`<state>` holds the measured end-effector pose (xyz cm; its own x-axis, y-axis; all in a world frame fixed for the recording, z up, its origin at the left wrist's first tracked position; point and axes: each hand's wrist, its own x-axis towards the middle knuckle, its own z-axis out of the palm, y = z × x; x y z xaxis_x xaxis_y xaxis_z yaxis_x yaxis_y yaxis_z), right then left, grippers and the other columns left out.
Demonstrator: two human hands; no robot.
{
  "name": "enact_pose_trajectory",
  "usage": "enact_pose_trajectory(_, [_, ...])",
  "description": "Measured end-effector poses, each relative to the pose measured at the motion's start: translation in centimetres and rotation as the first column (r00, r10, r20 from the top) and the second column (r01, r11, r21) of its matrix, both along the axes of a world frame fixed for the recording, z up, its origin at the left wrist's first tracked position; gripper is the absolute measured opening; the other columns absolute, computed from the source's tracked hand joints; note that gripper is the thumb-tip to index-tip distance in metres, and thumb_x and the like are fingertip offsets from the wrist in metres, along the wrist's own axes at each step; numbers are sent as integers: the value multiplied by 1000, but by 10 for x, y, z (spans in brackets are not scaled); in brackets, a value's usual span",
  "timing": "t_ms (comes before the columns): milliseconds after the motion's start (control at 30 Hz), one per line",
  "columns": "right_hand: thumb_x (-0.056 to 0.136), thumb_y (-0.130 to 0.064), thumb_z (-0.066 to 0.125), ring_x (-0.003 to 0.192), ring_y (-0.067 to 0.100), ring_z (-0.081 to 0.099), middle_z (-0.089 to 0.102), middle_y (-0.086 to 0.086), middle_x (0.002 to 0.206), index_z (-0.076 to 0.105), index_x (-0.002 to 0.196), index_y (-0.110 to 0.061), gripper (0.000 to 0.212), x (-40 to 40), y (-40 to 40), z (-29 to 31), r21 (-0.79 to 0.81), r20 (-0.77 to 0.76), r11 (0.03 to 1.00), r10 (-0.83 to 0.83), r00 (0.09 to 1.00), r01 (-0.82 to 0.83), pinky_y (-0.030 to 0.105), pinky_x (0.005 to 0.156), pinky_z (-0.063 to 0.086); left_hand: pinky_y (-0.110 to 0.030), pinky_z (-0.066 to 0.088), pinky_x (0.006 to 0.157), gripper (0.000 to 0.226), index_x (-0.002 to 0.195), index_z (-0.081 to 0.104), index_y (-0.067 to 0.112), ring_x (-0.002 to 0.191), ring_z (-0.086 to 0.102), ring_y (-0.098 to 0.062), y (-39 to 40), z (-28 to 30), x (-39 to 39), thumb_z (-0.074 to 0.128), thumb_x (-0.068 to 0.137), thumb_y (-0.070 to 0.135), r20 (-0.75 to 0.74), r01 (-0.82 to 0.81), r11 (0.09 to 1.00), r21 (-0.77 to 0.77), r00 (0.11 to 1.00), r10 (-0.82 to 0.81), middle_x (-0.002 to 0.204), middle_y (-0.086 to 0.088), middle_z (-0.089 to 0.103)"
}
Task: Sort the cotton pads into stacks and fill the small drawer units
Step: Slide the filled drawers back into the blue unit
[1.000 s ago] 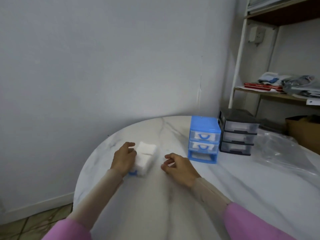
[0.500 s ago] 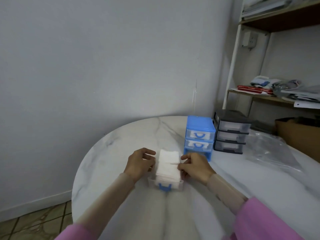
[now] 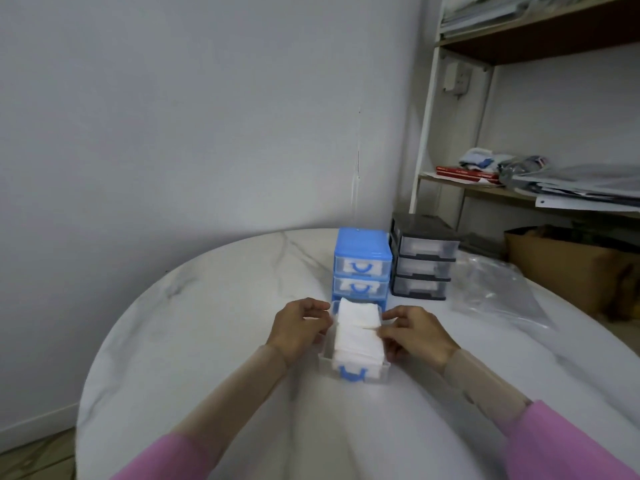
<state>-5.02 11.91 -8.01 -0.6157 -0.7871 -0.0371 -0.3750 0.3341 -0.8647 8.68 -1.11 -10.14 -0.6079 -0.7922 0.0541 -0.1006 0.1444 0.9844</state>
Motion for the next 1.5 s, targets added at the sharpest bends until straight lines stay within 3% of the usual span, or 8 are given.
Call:
enact_pose_trajectory(300, [84, -8, 64, 51, 13, 59, 66, 6, 66, 57, 105, -9, 22, -10, -4, 4, -10, -64, 1000, -17, 998, 17, 18, 53, 49, -8, 47, 56, 46, 123, 52, 12, 66, 59, -8, -2, -2, -11, 66, 81, 1, 13, 9, 992, -128, 1000, -7, 84, 3, 62])
enact_pose_trajectory(667, [87, -16, 63, 62, 14, 57, 65, 5, 76, 49, 109, -14, 26, -20, -8, -5, -93, -81, 996, -3, 997, -5, 13, 54, 46, -21, 50, 70, 32, 120, 53, 15, 76, 59, -14, -5, -5, -25, 59, 88, 13, -45, -48, 991, -125, 998, 43, 95, 0, 61])
enact_pose_trajectory(800, [86, -25, 63, 94, 14, 53, 51, -1, 108, 49, 101, -21, 21, -21, -11, -16, -175, -321, 984, -12, 947, -46, 22, 81, 47, -5, 42, 72, 29, 109, 47, 27, 100, 51, -9, -5, -7, -27, 58, 88, 11, -80, -48, 936, -349, 997, 21, 116, 4, 51])
enact_pose_trajectory(967, [92, -16, 54, 128, 15, 38, 36, -8, 134, 54, 99, -30, 16, -31, -12, -22, -129, -381, 962, 177, 908, -241, 23, 103, 33, -2, 40, 83, 17, 98, 54, 24, 109, 47, 0, -12, -14, -27, 52, 92, 9, -1, 69, 824, -562, 997, -83, 121, 11, 50])
enact_pose_trajectory(1100, [93, -26, 53, 139, 8, 20, 18, -9, 152, 57, 109, -28, 16, -43, -10, -21, -48, -450, 957, 236, 861, -287, 14, 105, 16, -17, 41, 99, 16, 100, 66, 17, 118, 49, -7, -21, -20, -30, 52, 94, 13, 33, 92, 790, -606, 995, -91, 132, 5, 51])
enact_pose_trajectory(1200, [92, -33, 51, 131, -8, 21, 9, -27, 144, 51, 114, -35, 22, -45, -7, -17, -23, -399, 933, 322, 859, -360, -9, 91, 14, -12, 31, 103, 25, 113, 66, 25, 124, 42, 0, -25, -19, -24, 47, 96, 26, 127, 172, 755, -633, 985, -118, 140, 17, 40])
enact_pose_trajectory(1333, [76, -65, 59, 122, -23, 16, -2, -41, 138, 38, 118, -52, 49, -47, -5, -13, 41, -315, 884, 454, 833, -466, -11, 88, 15, -11, 23, 97, 31, 124, 53, 38, 129, 31, 0, -27, -17, -20, 37, 98, 36, 287, 247, 666, -704, 956, -51, 148, 22, 27])
enact_pose_trajectory(1500, [49, -67, 76, 140, -2, -7, -28, -24, 147, 1, 133, -56, 113, -54, -7, -13, 236, -290, 781, 625, 725, -579, 22, 117, 7, -16, 27, 101, 34, 130, 48, 32, 132, 32, -5, -21, -17, -23, 33, 100, 31, 301, 222, 624, -749, 953, 23, 150, 14, 29])
